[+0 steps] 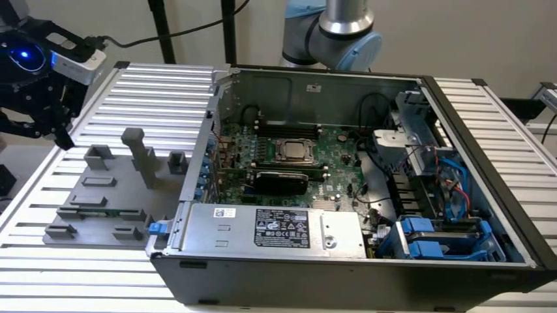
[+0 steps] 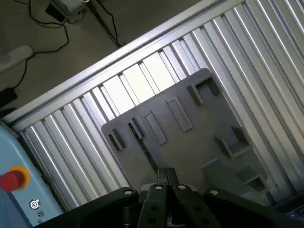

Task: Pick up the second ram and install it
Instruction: 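Pick up the second ram and move it above second insertion slot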

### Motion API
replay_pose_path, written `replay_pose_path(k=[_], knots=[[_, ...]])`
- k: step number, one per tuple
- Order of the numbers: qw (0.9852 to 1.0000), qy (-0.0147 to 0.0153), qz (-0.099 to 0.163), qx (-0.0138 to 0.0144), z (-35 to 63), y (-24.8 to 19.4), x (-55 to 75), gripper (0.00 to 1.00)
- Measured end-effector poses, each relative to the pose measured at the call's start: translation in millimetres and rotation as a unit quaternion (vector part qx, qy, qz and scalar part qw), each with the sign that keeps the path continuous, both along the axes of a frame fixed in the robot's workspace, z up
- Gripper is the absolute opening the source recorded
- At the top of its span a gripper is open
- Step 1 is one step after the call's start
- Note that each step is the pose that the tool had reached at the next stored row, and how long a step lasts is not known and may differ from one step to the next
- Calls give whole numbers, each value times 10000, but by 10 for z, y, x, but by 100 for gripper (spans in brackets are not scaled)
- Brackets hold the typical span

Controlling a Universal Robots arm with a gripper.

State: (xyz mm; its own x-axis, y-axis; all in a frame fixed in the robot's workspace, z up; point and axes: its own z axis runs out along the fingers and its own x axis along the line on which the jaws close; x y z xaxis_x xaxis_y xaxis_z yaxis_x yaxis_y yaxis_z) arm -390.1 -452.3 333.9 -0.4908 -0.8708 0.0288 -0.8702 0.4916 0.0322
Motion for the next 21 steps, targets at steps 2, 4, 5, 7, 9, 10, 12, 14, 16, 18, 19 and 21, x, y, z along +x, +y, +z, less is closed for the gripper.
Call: replay_pose_path(k=[2, 4, 5, 7, 9, 10, 12, 14, 16, 18, 19, 21], knots=[[9998, 0, 185, 0, -4, 0, 0, 11], [9993, 0, 366, 0, -9, 0, 0, 11], [9990, 0, 458, 0, -12, 0, 0, 11], [9980, 0, 638, 0, -17, 0, 0, 11], [9966, 0, 823, 0, -21, 0, 0, 11], [9959, 0, 906, 0, -23, 0, 0, 11], [9941, 0, 1088, 0, -28, 0, 0, 11], [9918, 0, 1275, 0, -33, 0, 0, 11], [9894, 0, 1453, 0, -38, 0, 0, 11], [9867, 0, 1628, 0, -44, 0, 0, 11], [9851, 0, 1719, 0, -47, 0, 0, 11], [9819, -1, 1897, 0, -55, 0, 0, 11]])
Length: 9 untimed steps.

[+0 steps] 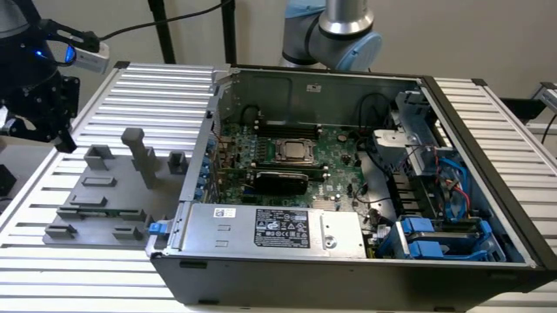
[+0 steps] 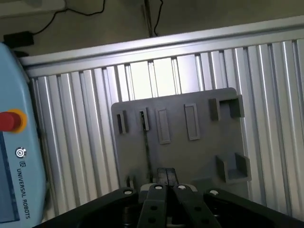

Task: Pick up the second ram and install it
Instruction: 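Pick up the second ram and move it above second insertion slot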

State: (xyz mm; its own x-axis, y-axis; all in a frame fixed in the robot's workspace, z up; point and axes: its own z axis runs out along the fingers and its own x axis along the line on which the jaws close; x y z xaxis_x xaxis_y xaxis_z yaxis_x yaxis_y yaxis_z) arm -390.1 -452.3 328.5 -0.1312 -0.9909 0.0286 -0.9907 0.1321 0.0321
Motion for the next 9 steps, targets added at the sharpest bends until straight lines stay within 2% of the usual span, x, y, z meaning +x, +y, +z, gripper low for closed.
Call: replay_pose_path(k=[4, 9], knots=[[9993, 0, 368, 0, -24, 0, 0, 11], [9971, 1, 759, -1, -56, 1, 3, 11]])
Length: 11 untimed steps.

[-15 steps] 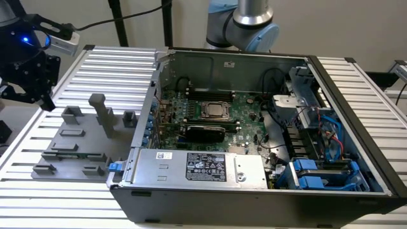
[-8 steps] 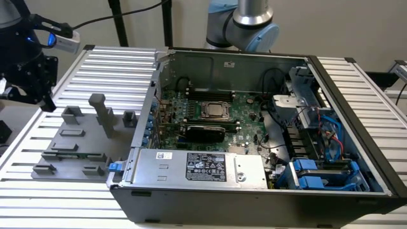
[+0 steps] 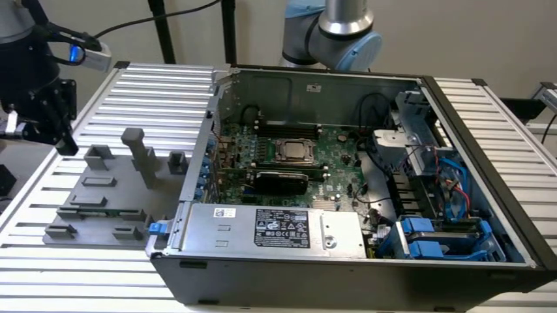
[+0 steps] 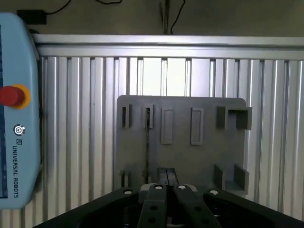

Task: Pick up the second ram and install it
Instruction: 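Pick up the second ram and move it above second insertion slot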

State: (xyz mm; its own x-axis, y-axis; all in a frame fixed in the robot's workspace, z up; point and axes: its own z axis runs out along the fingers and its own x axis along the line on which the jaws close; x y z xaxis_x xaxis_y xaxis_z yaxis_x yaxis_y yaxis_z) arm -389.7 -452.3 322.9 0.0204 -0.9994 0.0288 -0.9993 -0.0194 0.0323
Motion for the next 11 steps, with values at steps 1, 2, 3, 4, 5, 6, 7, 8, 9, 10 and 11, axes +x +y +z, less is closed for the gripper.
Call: replay_pose_path(k=[1, 2, 3, 4, 5, 6, 7, 8, 9, 10, 11], knots=[[10000, 0, 37, 0, -8, -1, 4, 11], [10000, -1, 58, 1, -17, -4, 8, 11], [10000, -1, 67, 5, -27, -9, 14, 11], [10000, 0, 71, 10, -38, -20, 20, 11], [10000, 1, 72, 17, -51, -37, 26, 11], [10000, -1, 72, 28, -65, -56, 33, 11], [10000, -1, 72, 38, -77, -77, 41, 11], [10000, -1, 72, 50, -90, -99, 49, 11], [10000, -1, 72, 60, -103, -119, 57, 11], [9999, -1, 72, 69, -115, -138, 65, 11], [9999, -2, 72, 78, -130, -156, 75, 11]])
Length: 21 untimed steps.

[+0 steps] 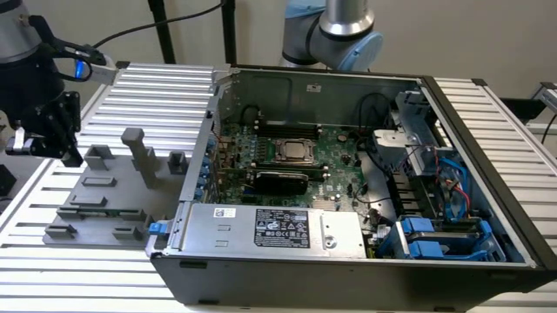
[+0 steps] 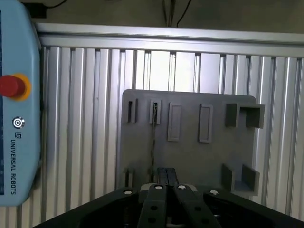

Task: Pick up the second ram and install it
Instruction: 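Pick up the second ram and move it above second insertion slot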

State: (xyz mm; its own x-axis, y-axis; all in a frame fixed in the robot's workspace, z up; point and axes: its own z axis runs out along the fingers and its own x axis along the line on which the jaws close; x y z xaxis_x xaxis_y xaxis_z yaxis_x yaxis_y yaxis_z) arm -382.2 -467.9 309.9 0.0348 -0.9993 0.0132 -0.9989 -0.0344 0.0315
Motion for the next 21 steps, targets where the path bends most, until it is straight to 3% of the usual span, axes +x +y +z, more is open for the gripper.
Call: replay_pose_path(k=[5, 6, 11, 12, 21], knots=[[10000, 1, 6, 10, -80, -30, 42, 11], [10000, 1, 8, 10, -98, -32, 49, 17], [10000, 1, 17, 11, -187, -50, 76, 30], [10000, 1, 18, 12, -206, -57, 79, 36], [10000, 3, 47, 12, -368, -125, 115, 36]])
